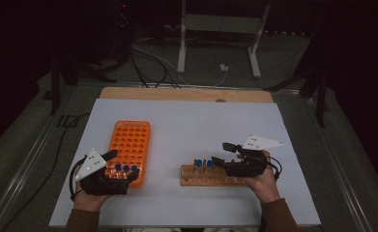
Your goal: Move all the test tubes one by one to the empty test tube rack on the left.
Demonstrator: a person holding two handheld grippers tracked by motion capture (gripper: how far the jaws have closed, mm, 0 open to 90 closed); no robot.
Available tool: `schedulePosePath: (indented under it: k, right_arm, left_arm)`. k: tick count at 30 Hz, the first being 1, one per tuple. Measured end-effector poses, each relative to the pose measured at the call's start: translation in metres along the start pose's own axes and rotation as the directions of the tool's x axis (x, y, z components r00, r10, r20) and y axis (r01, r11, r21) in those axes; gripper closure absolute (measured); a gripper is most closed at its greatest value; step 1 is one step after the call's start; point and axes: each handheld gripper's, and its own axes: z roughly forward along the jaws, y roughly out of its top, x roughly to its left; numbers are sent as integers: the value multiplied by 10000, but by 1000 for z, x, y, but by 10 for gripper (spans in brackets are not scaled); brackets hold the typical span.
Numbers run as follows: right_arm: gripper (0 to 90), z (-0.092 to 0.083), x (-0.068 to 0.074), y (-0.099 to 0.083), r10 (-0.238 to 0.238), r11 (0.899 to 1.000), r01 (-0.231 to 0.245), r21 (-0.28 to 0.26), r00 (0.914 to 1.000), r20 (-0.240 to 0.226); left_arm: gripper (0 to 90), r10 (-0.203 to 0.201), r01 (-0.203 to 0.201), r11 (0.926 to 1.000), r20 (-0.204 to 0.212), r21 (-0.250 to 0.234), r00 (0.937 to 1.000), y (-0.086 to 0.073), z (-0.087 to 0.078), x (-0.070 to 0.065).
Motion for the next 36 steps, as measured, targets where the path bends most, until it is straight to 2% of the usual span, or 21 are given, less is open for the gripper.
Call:
schedulePosePath:
  k: [4, 8, 14, 20, 25, 28, 36]
  right_arm:
    - [433, 4, 5, -5, -290, 9993, 293, 245, 9995, -130]
    - [513, 9, 7, -10, -367, 9982, 383, 457, 9987, -361]
    - [582, 19, 11, -16, -554, 9946, 610, 834, 9961, -681]
    - [645, 27, 14, -20, -890, 9881, 974, 1188, 9933, -743]
    - [730, 31, 16, -22, -1079, 9829, 1175, 1417, 9914, -734]
    - [764, 31, 16, -23, -1159, 9816, 1252, 1439, 9907, -719]
    - [770, 25, 16, -18, -1220, 9844, 1284, 1206, 9908, -588]
  left_arm:
    - [10, 10, -10, 10000, -20, -1, 10000, -1, -1, 0]
    - [10, -30, 30, 10000, -36, -53, 10000, -1, -2, 0]
    - [10, -13, 13, 10000, -27, -23, 10000, -1, -1, 0]
    - [10, -19, 19, 10000, -9, -7, 10000, -1, -1, 0]
    - [10, -16, 16, 10000, -5, -5, 10000, -2, -1, 0]
    - [10, -1, 1, 10000, -3, 0, 10000, -1, -1, 0]
    - [10, 6, -6, 10000, 0, -28, 10000, -1, -1, -1]
